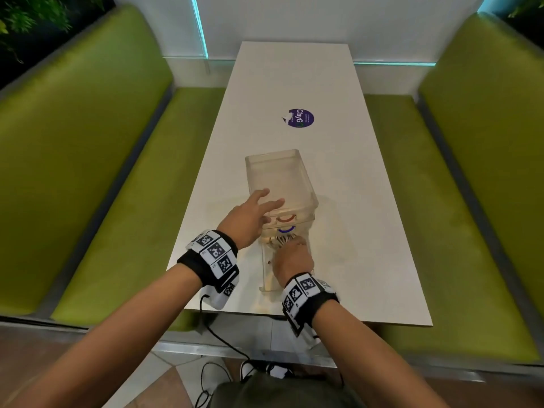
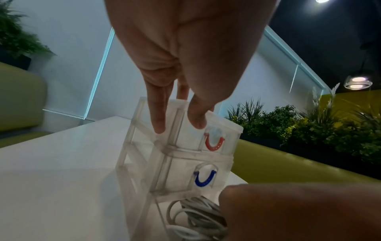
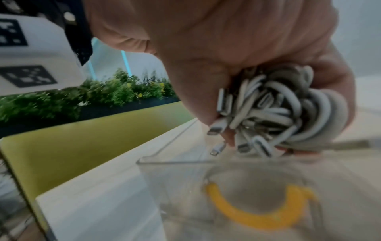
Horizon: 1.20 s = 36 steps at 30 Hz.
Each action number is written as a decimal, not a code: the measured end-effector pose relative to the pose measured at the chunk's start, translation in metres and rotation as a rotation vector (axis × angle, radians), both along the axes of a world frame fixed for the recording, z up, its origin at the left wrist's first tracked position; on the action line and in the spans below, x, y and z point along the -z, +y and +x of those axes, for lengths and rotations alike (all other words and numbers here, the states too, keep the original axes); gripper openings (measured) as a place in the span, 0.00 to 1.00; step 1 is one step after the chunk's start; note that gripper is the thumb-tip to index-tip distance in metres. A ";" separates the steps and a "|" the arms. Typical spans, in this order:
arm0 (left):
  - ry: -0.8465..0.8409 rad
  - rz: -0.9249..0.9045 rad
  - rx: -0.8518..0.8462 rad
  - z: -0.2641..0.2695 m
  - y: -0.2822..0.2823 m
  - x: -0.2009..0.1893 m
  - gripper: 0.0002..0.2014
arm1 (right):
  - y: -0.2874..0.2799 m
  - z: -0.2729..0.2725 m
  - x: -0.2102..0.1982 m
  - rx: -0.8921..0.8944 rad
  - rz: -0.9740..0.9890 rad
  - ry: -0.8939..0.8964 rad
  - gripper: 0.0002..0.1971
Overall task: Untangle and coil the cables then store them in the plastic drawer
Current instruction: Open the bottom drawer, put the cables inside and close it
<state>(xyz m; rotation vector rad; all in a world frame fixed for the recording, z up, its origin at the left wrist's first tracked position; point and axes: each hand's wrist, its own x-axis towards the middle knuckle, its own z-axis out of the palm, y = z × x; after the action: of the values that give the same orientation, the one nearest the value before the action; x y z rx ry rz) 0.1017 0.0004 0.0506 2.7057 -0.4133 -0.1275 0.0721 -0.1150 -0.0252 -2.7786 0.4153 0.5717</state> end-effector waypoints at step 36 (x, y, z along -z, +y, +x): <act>0.279 0.465 0.395 -0.059 0.004 0.074 0.38 | -0.099 -0.038 0.004 -0.845 0.282 -0.256 0.20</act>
<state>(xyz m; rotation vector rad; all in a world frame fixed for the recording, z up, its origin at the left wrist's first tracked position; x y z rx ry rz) 0.0422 0.0047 -0.0239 2.9435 -0.9223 -0.7899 0.0340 -0.2136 -0.0289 -2.5935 -0.8621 0.3745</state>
